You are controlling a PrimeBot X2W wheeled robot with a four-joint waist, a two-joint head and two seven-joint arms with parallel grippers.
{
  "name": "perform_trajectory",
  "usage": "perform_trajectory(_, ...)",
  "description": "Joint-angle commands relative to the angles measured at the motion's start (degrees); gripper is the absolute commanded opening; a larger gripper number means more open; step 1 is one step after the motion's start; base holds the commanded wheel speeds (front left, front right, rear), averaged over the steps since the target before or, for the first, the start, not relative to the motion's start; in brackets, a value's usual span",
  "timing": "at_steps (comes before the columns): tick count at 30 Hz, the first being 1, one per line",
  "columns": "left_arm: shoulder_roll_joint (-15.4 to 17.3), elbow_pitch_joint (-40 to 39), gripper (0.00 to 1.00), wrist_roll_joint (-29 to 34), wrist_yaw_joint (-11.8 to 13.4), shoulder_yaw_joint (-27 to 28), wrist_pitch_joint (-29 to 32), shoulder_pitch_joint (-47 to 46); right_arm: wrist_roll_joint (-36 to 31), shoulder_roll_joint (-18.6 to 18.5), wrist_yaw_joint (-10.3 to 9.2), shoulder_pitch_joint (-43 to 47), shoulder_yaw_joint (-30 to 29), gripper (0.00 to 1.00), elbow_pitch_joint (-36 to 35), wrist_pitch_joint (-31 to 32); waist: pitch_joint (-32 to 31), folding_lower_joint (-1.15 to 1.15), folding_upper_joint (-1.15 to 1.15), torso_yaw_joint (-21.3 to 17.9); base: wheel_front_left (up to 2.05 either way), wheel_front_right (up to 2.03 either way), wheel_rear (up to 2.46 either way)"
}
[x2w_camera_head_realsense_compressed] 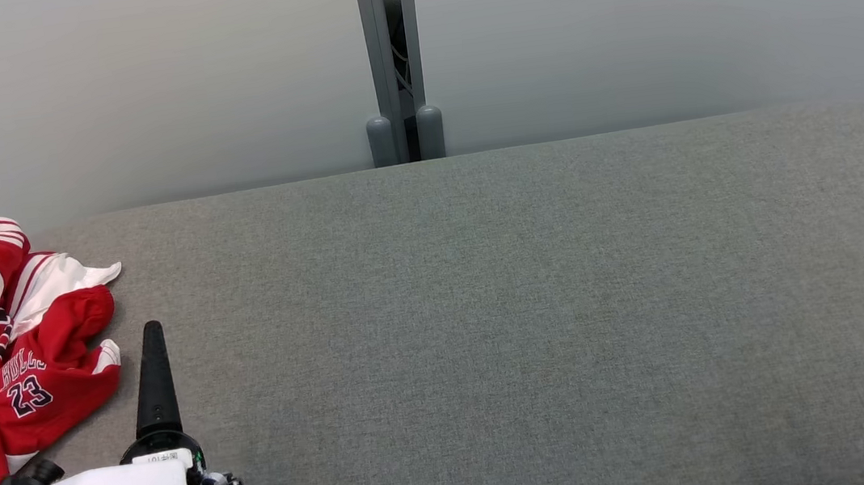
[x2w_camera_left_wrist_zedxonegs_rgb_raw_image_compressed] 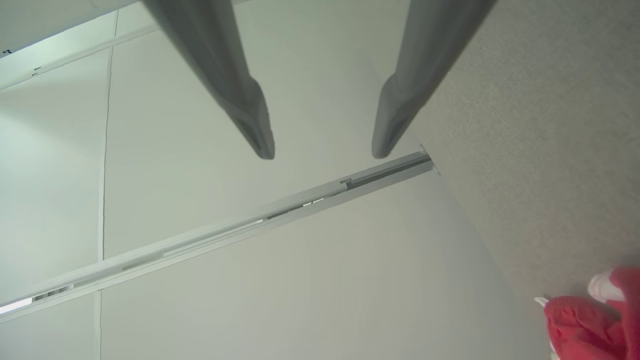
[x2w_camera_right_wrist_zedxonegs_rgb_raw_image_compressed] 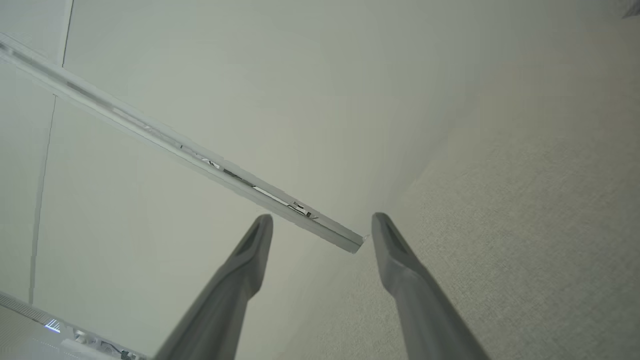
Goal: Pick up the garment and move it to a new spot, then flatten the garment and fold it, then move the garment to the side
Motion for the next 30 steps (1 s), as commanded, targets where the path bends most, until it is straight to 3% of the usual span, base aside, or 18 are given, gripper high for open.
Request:
perform_trajectory(1, 0.2, -1.5, 1.00, 2.2, -0.2, 1.4, -0.5, -1.1, -4.1, -0.8, 0.01, -1.9, 1.1, 1.00, -1.8, -0.9, 0.0, 0.00, 0.00, 0.1, 0.00, 0.00, 0.00)
perform_trajectory(22, 0.3, -10.1, 1.00, 18.6, -0.3, 11.4, -2.8, -1.8, -31.6, -1.8, 0.01, -5.4, 11.0, 1.00, -8.6, -6.2, -0.4, 0.00, 0.00, 0.4, 0.00, 0.00, 0.00)
perform_trajectory(30, 0.3, -14.4, 1.00, 28.8, 2.2, 8.5, -3.6, 0.1, -39.5, -2.0, 0.01, -6.2, 12.9, 1.00, -10.1, -7.9, -0.6, 0.00, 0.00, 0.4, 0.00, 0.00, 0.00)
